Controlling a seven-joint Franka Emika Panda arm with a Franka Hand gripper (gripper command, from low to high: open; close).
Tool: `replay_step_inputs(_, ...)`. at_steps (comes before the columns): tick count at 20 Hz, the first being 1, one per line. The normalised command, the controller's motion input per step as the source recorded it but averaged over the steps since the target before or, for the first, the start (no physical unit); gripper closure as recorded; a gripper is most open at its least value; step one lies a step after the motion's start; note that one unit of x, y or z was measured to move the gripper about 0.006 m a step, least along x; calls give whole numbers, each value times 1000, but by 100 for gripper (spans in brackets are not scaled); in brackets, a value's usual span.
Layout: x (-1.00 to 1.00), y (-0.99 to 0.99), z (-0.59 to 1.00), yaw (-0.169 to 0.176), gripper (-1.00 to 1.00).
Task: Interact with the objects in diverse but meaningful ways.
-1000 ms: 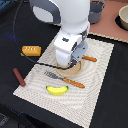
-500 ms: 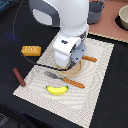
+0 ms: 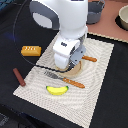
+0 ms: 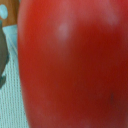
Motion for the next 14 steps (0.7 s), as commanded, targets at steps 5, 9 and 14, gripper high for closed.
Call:
replay_step_inputs(5,255,73,139,-15,100)
replay_step_inputs(9,321,86,244,-15,100)
replay_step_inputs(14,379,140,685,-20,100)
